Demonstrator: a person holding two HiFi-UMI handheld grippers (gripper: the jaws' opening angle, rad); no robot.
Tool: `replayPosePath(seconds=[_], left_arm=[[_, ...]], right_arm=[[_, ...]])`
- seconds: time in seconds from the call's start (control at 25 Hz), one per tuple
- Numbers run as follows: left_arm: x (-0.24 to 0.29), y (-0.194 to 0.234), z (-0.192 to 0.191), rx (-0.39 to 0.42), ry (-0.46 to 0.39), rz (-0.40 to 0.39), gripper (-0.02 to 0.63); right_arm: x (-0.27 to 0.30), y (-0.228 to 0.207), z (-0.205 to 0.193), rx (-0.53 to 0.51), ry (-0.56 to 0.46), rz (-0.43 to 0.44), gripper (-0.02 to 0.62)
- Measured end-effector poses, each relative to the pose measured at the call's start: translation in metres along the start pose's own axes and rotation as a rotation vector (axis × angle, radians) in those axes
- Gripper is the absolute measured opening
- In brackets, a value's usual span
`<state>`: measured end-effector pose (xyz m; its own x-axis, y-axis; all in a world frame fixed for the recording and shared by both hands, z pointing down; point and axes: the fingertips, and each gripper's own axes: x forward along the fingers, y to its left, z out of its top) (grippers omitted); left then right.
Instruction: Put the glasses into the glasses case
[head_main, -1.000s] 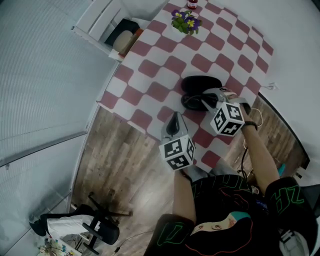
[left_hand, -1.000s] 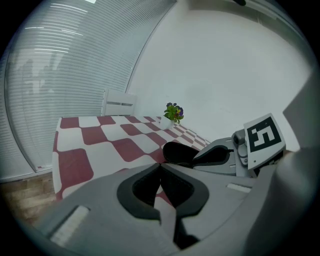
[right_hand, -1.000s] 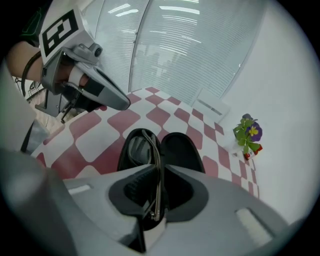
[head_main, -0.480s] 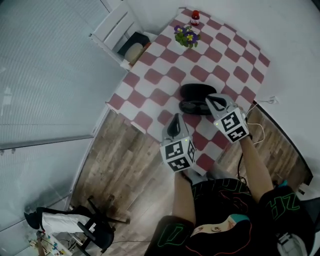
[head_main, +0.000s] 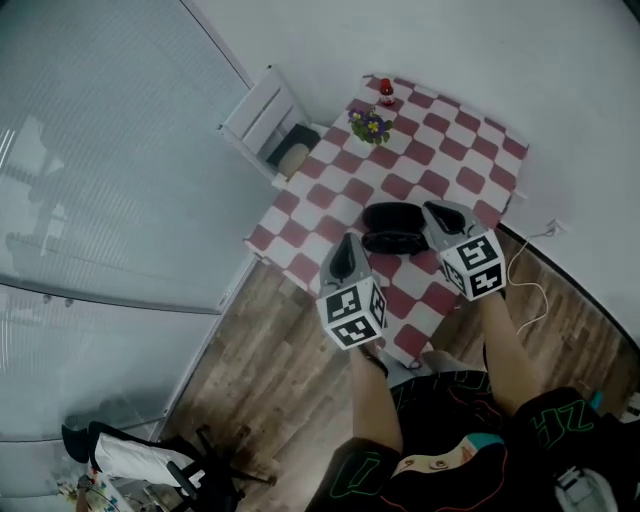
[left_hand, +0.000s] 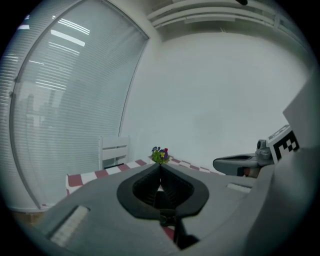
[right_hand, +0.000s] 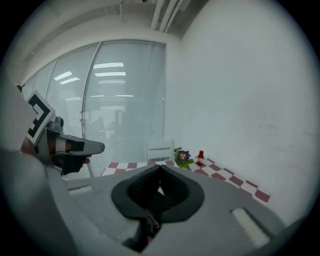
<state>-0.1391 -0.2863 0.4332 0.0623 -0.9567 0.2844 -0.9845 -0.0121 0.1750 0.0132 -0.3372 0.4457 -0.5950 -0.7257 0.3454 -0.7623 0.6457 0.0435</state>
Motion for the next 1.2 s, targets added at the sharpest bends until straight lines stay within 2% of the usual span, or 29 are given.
replayPosePath(seconds=[0.16, 0.36, 0.6, 0.76, 0.96, 1.2], left_arm=[[-0.012, -0.014, 0.042, 0.045, -0.092, 0.028, 0.008], [-0.023, -0.038, 0.064, 0.087, -0.132, -0.018, 0.008], [-0.026, -0.043, 0.079, 0.118, -0.173, -0.012, 0.008], [-0.028, -0.061, 0.089, 0.13, -0.231, -0.078, 0.008], [-0.025, -0.072, 0.091, 0.232, -0.212, -0.082, 0.009], [-0.022, -0.067, 0.094, 0.241, -0.218, -0.075, 0.008]], right_arm=[[-0.021, -0.003, 0.032, -0.001, -0.096, -0.003, 0.005], [-0.044, -0.003, 0.06, 0.006, -0.186, -0.009, 0.003], [-0.052, -0.014, 0.078, 0.002, -0.249, -0.036, 0.003], [-0.054, -0.024, 0.086, 0.026, -0.28, -0.03, 0.003], [-0.051, -0.029, 0.093, 0.044, -0.302, -0.035, 0.003], [-0.044, -0.028, 0.097, 0.028, -0.304, -0.04, 0.003]])
